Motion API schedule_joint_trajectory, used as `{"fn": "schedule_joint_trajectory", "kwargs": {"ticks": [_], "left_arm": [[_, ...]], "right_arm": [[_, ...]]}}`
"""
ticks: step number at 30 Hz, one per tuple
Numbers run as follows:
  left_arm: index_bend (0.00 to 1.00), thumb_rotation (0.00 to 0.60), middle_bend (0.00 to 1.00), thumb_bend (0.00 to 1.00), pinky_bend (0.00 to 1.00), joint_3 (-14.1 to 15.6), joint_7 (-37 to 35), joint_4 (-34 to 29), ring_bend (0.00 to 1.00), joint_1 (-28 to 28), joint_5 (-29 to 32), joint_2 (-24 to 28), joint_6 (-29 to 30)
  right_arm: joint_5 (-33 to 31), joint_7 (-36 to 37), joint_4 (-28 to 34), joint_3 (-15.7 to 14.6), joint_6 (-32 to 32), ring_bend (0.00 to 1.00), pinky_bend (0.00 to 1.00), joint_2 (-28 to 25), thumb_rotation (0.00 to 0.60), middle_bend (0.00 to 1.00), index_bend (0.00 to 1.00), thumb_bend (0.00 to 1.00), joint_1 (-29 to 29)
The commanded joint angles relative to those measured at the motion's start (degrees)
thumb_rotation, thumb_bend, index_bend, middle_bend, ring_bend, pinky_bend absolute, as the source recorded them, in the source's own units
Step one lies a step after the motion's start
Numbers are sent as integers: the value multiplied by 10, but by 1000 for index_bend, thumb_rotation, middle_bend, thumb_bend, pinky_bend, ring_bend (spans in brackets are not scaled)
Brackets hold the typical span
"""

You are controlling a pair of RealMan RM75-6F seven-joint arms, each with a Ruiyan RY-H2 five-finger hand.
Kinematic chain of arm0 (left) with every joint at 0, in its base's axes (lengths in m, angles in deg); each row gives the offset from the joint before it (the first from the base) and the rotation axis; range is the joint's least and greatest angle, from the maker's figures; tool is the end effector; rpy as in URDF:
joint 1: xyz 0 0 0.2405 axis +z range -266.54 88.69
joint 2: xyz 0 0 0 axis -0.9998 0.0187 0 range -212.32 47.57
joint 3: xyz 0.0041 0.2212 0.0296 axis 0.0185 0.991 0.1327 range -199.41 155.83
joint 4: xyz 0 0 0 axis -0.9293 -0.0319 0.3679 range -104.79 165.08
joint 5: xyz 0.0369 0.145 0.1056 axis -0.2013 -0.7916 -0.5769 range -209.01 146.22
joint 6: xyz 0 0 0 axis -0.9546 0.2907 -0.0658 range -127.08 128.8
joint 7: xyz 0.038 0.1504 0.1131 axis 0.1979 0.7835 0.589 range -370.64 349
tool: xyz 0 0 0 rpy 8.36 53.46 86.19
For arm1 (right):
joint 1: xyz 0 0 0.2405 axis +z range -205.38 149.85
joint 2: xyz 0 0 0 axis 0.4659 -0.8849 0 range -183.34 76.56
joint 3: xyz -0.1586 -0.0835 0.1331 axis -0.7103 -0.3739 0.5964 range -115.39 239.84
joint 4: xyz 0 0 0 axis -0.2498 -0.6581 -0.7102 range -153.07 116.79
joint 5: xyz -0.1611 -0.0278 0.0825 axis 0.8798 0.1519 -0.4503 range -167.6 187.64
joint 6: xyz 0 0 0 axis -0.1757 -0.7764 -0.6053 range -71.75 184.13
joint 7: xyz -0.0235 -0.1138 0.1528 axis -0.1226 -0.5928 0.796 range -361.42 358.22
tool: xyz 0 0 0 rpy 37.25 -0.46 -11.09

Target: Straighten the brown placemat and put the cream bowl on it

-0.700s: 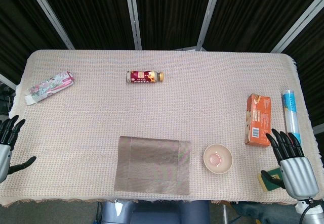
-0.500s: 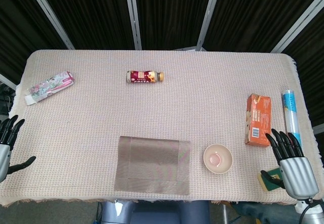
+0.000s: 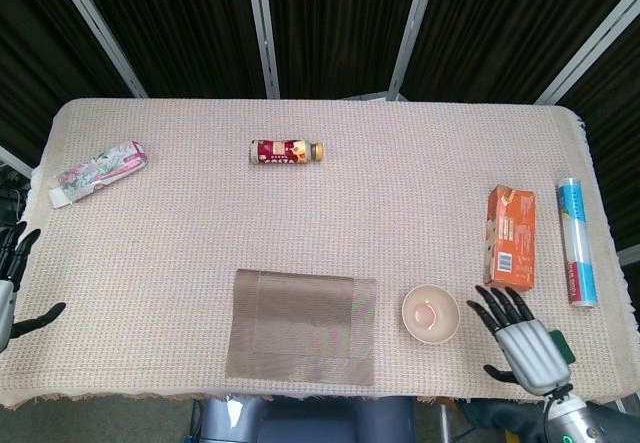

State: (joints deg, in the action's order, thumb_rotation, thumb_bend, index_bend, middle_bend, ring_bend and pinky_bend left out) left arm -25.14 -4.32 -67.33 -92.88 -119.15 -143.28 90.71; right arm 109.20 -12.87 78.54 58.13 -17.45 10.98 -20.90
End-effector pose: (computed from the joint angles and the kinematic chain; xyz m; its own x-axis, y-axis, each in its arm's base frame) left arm -0.2496 0.2199 0.1912 0.4659 -0.0837 0.8809 0.8828 -0.0235 -0.4691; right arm -0.2344 -0.1942 0.0920 0.5545 -0.2452 0.7952 -0.8212 -0.3161 0.4752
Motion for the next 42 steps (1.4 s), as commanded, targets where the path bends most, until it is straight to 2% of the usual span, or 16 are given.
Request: {"fn": "schedule_joint_trajectory", "kwargs": {"ticks": [1,5,13,15,22,26,30,34,39,42], "left_arm": [[0,600,0,0,0,-3,1,1,0,0,8,1,-2],[0,600,0,0,0,-5,0,5,0,0,12,2,-4],[0,600,0,0,0,-6,-6,8,0,1,12,3,-2],[0,600,0,0,0,-7,-9,7,0,1,13,4,0],[0,600,0,0,0,-7,-14,8,0,2,14,6,0],[0,600,0,0,0,-8,-17,8,0,2,14,7,0],[0,600,0,0,0,-8,-19,9,0,2,16,8,0],[0,600,0,0,0,-9,-19,10,0,1,17,7,-2],[0,600,0,0,0,-12,-22,15,0,-3,25,5,-12],[0,600,0,0,0,-14,-21,19,0,-7,31,3,-19]], "right_arm": [[10,-26,-42,-18,57,0,0,33,600,0,167,0,33],[8,-60,-76,-10,65,0,0,64,600,0,192,0,40],[-5,-71,-106,-5,81,0,0,102,600,0,253,16,52],[-8,-70,-112,-2,81,0,0,112,600,0,298,67,55],[5,-54,-141,7,62,0,0,146,600,0,548,368,64],[24,-27,-181,13,30,0,0,175,600,15,631,438,68],[31,19,-207,16,0,0,0,196,600,44,644,452,71],[26,59,-206,26,-15,0,0,200,600,63,654,458,78],[12,74,-197,61,-28,0,0,200,600,75,659,465,98],[-6,70,-189,94,-22,0,0,199,600,74,662,468,120]]}}
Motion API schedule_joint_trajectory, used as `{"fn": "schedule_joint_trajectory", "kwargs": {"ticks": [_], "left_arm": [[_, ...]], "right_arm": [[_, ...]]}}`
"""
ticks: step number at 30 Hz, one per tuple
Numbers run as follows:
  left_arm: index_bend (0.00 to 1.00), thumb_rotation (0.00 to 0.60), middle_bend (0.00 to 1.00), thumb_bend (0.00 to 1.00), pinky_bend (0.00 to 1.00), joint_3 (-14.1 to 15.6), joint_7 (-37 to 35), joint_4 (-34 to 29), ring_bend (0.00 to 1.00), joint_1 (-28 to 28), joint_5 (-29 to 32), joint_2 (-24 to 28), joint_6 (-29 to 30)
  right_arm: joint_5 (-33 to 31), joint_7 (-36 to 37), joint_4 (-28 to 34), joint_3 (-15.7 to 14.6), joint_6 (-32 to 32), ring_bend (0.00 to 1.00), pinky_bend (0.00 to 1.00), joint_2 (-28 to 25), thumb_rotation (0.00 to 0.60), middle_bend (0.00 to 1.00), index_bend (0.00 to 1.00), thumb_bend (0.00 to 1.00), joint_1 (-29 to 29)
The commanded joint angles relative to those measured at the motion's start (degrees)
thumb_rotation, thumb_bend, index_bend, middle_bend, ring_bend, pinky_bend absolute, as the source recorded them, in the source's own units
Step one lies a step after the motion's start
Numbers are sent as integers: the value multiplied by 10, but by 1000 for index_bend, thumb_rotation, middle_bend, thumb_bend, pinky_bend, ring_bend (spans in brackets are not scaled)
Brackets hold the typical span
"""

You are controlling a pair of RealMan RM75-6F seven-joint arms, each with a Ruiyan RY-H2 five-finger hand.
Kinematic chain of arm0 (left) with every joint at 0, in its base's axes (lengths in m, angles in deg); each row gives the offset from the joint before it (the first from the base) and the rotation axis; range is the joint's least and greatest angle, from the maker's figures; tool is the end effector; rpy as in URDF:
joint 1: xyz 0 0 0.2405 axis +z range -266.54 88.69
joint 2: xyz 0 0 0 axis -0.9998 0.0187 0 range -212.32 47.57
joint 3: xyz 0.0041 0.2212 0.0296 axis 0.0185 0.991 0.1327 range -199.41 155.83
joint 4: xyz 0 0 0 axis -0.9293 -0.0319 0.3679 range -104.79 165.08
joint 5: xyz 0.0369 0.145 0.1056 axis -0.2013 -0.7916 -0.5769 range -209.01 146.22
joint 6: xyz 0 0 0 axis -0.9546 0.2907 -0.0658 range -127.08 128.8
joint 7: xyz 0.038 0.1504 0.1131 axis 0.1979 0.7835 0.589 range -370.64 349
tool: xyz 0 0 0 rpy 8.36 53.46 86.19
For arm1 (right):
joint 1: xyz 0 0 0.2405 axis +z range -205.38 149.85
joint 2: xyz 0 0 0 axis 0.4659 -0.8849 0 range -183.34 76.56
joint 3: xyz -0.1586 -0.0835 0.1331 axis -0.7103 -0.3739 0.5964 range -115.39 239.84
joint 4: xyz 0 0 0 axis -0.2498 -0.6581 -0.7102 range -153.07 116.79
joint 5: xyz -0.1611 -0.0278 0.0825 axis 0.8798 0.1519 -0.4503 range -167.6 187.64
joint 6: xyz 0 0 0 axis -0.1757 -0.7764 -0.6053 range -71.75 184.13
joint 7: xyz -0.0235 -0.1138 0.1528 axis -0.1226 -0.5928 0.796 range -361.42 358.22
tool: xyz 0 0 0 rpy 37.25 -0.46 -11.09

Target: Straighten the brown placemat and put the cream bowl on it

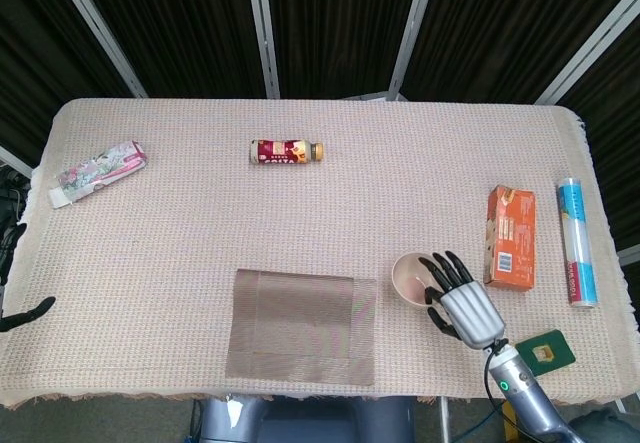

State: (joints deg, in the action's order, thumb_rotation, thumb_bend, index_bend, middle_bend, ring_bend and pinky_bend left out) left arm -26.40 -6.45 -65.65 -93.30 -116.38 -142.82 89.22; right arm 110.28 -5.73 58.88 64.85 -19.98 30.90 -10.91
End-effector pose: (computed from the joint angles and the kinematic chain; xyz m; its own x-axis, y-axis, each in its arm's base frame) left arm -0.2612 0.2263 0.1986 0.4638 -0.0808 0.8823 0.8856 0.0152 -0.4642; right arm -0.1958 -0.2617 0.0437 0.4528 -0.0505 0.8902 -0.8121 -0.4354 0.3884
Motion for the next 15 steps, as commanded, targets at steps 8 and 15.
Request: {"fn": "schedule_joint_trajectory", "kwargs": {"ticks": [8,15], "left_arm": [[0,600,0,0,0,-9,8,10,0,-10,26,-9,-20],[0,600,0,0,0,-11,18,18,0,-12,29,-19,-18]], "right_arm": [[-113,-37,-19,120,80,0,0,10,600,75,662,468,94],[-232,-68,-140,169,186,0,0,62,600,74,662,468,155]]}}
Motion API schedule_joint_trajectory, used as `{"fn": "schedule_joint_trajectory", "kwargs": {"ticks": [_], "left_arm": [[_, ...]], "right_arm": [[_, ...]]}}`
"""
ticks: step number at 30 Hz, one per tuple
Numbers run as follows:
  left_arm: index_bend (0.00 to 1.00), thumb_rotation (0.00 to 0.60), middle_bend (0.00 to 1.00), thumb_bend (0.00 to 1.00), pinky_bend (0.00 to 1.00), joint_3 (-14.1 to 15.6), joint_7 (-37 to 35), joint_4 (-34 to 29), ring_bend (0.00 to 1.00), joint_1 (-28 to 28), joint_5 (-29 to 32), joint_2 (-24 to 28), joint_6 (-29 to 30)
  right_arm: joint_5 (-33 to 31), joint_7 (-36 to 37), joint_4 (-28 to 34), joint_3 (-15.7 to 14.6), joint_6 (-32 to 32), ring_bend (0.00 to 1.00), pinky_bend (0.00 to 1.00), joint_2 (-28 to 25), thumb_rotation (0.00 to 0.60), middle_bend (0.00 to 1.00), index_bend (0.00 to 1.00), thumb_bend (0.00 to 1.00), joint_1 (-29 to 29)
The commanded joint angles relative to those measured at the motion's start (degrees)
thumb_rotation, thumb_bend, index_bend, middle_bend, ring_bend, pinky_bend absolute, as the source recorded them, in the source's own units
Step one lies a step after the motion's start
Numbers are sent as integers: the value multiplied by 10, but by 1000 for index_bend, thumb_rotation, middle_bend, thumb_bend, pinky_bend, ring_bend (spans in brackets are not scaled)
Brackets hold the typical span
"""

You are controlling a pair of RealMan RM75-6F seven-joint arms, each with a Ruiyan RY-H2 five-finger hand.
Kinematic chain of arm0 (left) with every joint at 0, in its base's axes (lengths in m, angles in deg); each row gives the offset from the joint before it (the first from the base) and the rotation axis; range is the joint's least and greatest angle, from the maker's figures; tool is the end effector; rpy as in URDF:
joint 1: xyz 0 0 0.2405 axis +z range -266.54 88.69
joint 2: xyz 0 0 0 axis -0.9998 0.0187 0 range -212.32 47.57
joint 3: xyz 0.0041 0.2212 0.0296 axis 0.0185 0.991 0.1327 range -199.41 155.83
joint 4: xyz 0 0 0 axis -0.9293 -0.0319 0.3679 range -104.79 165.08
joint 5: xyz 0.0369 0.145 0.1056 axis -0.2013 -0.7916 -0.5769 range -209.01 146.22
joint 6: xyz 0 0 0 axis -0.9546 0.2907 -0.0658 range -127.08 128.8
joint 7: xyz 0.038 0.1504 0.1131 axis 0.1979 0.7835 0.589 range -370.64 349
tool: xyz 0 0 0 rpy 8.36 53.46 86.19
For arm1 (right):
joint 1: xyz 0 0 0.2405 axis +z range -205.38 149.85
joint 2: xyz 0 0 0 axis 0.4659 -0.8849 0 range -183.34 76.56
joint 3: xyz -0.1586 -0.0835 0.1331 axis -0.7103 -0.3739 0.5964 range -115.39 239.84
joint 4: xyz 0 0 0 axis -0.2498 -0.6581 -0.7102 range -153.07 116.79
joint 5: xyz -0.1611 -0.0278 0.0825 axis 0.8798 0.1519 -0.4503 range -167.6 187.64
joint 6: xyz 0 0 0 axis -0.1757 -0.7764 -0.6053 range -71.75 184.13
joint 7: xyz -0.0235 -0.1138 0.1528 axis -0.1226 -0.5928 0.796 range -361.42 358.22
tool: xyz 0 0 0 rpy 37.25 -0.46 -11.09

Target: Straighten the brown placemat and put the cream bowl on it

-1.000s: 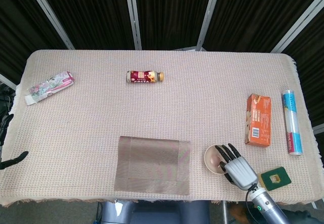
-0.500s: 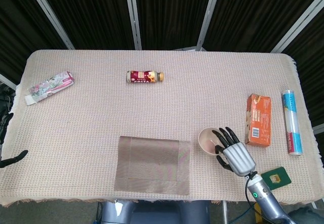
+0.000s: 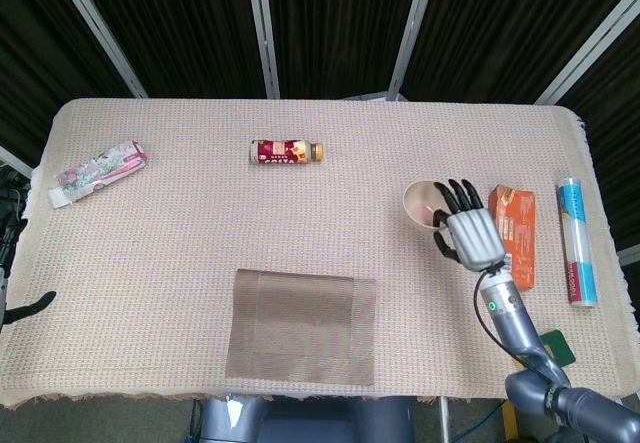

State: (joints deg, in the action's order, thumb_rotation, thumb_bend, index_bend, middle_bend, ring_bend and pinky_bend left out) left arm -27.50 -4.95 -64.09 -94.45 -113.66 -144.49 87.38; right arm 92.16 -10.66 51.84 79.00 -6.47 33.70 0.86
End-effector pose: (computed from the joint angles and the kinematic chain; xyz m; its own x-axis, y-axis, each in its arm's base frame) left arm -0.2684 0.2353 0.1944 0.4801 -0.0724 0.8742 0.8772 0.0457 -0.4780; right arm -0.1931 -0.3708 0.0702 0.4870 0.0126 0.8733 -0.8467 -0.2385 0.4756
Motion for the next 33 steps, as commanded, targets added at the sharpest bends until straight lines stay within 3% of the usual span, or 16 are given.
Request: {"fn": "schedule_joint_trajectory", "kwargs": {"ticks": [1,6,8,9,12,14,19,27,33], "left_arm": [[0,600,0,0,0,-1,6,3,0,0,4,-4,0],[0,600,0,0,0,-3,16,10,0,-3,16,-11,-7],[0,600,0,0,0,-4,20,12,0,-4,20,-14,-10],[0,600,0,0,0,-4,21,12,0,-5,21,-15,-11],[0,600,0,0,0,-4,27,13,0,-6,22,-18,-12],[0,600,0,0,0,-3,30,14,0,-7,23,-19,-13],[0,600,0,0,0,-1,30,12,0,-6,21,-19,-13],[0,600,0,0,0,20,24,2,0,-5,-22,-17,-9],[113,600,0,26,0,70,26,26,0,-31,-129,-49,-39]], "right_arm": [[-59,-17,-88,28,58,0,0,42,600,74,662,468,43],[-68,1,-148,21,70,0,0,68,600,75,661,467,58],[-71,18,-168,18,74,0,0,77,600,73,614,460,61],[-71,22,-174,16,74,0,0,79,600,69,506,401,62],[-57,40,-188,0,70,0,0,77,600,45,107,63,62],[-49,55,-184,-4,56,0,0,73,600,24,6,0,58],[-20,84,-131,-21,-1,0,0,36,600,8,0,0,33],[24,106,-12,-53,-113,0,0,-65,600,0,0,0,-39],[59,74,71,-93,-210,0,0,-138,600,0,0,0,-115]]}}
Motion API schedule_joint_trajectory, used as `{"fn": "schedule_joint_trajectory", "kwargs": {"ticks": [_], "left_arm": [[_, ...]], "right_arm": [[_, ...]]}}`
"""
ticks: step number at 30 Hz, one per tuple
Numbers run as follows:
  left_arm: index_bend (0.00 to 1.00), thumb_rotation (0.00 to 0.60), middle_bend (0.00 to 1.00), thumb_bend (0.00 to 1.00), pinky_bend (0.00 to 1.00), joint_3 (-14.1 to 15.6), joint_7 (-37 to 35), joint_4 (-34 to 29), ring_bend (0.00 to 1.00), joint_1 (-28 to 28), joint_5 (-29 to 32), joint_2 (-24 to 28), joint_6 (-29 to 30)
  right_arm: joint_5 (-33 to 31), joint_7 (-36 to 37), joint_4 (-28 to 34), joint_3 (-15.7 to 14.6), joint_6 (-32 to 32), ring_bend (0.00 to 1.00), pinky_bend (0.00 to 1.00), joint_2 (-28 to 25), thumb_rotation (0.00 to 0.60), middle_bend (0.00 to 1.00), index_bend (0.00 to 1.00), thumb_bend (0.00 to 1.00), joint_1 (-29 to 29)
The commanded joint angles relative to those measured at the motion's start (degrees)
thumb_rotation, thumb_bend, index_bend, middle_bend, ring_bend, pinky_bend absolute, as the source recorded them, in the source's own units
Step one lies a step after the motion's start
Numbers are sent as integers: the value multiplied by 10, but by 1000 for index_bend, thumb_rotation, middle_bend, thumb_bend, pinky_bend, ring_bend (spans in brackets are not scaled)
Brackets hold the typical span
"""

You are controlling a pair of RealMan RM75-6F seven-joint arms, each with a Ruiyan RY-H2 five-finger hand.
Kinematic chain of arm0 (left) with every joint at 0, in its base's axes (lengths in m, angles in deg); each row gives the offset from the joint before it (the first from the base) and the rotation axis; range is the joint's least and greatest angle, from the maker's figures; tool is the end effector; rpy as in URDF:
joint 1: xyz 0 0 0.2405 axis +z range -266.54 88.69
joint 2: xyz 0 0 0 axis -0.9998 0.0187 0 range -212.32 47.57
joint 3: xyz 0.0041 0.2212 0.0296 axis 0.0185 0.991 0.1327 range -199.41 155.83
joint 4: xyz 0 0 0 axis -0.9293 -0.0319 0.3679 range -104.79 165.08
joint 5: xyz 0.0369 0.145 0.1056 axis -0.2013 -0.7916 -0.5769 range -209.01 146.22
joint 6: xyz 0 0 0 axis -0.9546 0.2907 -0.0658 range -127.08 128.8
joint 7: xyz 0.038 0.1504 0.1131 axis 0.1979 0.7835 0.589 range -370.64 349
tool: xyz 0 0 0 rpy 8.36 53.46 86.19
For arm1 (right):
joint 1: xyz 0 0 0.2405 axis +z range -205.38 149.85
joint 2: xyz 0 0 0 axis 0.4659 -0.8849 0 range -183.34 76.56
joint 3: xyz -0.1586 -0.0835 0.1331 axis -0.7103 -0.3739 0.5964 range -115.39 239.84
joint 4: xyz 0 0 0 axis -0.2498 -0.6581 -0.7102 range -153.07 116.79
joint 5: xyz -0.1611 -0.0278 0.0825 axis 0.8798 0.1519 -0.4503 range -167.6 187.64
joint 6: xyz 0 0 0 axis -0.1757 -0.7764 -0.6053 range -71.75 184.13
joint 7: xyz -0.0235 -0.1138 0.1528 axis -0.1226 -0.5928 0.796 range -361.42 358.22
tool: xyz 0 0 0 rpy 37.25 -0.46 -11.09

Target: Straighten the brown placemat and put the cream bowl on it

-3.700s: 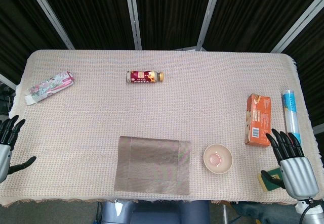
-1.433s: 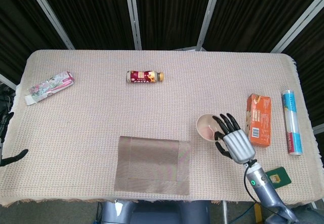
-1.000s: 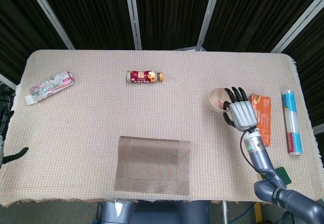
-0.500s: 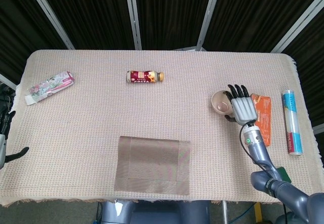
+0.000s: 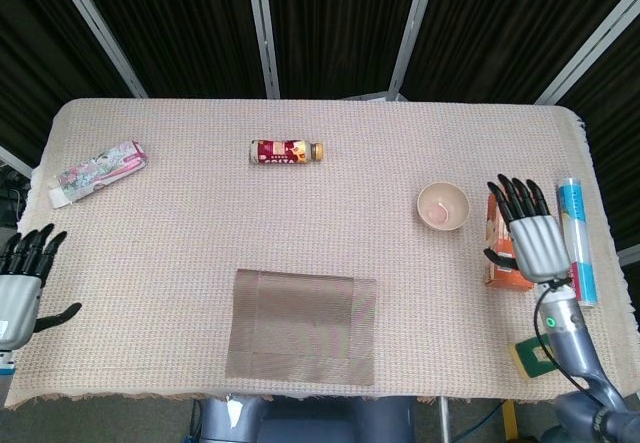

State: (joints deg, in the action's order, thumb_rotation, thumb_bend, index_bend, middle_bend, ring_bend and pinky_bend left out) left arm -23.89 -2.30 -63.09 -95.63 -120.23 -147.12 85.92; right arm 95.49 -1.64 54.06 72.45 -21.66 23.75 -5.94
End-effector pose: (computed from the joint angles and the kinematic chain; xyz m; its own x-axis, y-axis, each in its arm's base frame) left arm -0.2523 0.2294 0.1585 0.5088 -0.0076 0.8608 0.8570 -0.0901 -0.5074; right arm -0.2300 -0.3302 0.1411 0.4698 0.1445 0.8709 -0.8486 -0.1979 0.4906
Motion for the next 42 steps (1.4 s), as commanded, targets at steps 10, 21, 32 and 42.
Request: {"fn": "schedule_joint_trajectory", "kwargs": {"ticks": [10,21,32,42], "left_arm": [[426,600,0,168,0,85,-33,78,0,-59,-172,-109,-64],[473,600,0,294,0,122,-36,147,0,-86,-241,-192,-82],[439,600,0,277,0,139,-39,210,0,-99,-263,-250,-89],[432,600,0,276,0,145,-36,245,0,-100,-257,-285,-89]], "right_arm": [[29,-52,209,-75,-106,0,0,-116,600,0,0,0,-123],[33,-58,228,-85,-119,0,0,-109,600,0,0,0,-147],[21,-35,226,-75,-96,0,0,-116,600,0,0,0,-141],[19,-26,223,-69,-91,0,0,-119,600,0,0,0,-141]]}}
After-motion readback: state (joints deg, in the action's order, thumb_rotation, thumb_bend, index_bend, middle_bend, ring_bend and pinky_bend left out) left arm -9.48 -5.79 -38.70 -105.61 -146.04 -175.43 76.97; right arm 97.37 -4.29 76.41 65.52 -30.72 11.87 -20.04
